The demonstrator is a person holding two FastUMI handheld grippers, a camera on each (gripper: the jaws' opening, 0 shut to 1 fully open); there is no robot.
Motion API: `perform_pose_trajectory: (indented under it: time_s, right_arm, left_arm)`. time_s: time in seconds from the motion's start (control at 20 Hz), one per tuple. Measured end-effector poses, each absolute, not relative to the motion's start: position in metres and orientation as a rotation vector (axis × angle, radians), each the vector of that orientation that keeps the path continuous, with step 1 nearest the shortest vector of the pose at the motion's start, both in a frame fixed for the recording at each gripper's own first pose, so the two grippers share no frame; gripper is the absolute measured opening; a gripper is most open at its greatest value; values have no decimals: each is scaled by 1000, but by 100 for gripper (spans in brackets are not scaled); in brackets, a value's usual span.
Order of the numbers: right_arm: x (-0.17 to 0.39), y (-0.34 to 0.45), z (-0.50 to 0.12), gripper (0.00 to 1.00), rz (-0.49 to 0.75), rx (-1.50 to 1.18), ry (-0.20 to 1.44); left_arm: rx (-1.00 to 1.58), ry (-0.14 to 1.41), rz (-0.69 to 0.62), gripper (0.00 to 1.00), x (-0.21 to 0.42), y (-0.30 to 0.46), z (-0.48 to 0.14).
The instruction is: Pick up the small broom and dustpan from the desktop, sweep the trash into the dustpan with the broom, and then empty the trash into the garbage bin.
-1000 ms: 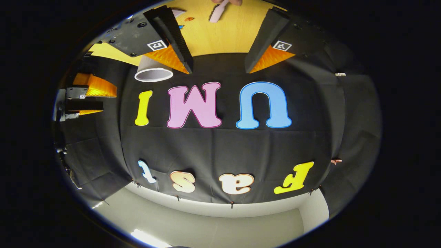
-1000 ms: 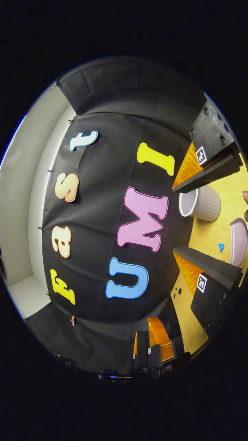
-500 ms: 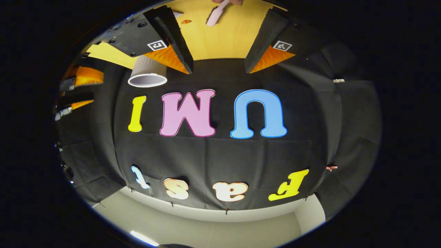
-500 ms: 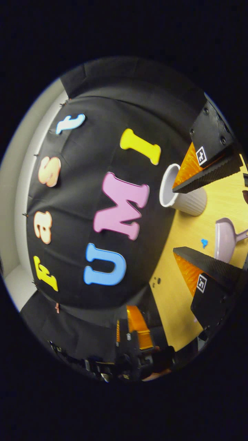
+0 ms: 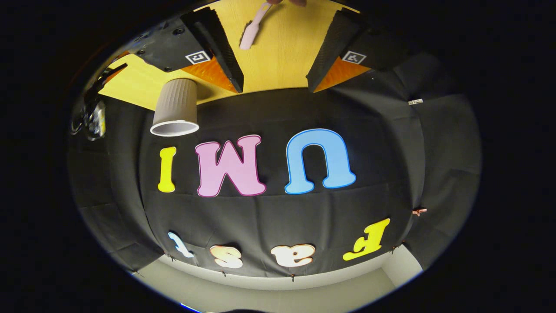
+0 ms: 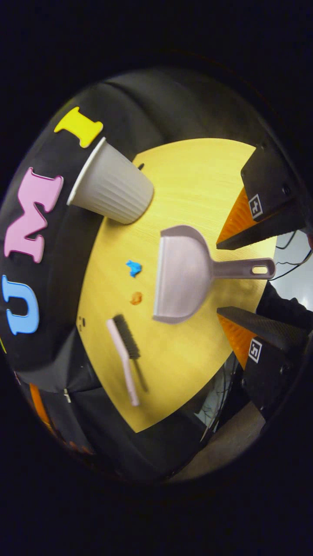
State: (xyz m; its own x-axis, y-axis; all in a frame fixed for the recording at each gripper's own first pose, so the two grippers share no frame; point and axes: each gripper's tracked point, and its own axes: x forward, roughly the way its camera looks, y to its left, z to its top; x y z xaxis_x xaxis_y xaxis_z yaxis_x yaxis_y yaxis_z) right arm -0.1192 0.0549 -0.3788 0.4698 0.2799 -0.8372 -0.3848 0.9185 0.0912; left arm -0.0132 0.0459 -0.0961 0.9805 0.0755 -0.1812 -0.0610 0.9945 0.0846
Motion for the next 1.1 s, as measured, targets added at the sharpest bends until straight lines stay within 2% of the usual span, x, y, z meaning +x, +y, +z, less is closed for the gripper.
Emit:
perform_pose_trajectory:
  time_s: [0.2, 0.25, 0.5, 0.6, 0.7, 0.75, 0.9, 0.95, 1.0, 1.05, 1.1]
  right_arm:
    - [-120, 64, -453, 82, 426, -147, 1201]
    - [-115, 68, -464, 74, 431, -136, 1227]
    - [-102, 71, -472, 69, 427, -35, 1325]
    - [-102, 70, -474, 70, 418, -17, 1378]
    - [-102, 70, -477, 41, 394, -21, 1439]
    - [-103, 71, -476, 39, 397, -33, 1455]
    - [-103, 71, -476, 38, 411, -20, 1456]
    - [-101, 71, -474, 34, 419, -16, 1431]
    - [-95, 71, -473, 38, 415, -15, 1387]
    - [-91, 69, -471, 33, 415, -18, 1343]
    - [-91, 67, -469, 37, 413, -30, 1318]
  left_arm:
    - [96, 216, 95, 97, -20, 60, -105]
    - [98, 225, 102, 97, -23, 63, -107]
    - [109, 262, 117, 97, -24, 64, -119]
    - [113, 273, 119, 97, -19, 59, -122]
    - [115, 277, 120, 97, -18, 56, -121]
    - [115, 279, 119, 97, -16, 54, -123]
    - [108, 284, 115, 97, -11, 44, -126]
    - [106, 290, 111, 97, -10, 41, -129]
    - [105, 300, 101, 97, -8, 37, -134]
    - [108, 319, 89, 97, -7, 35, -142]
    - [114, 342, 75, 97, -6, 31, -150]
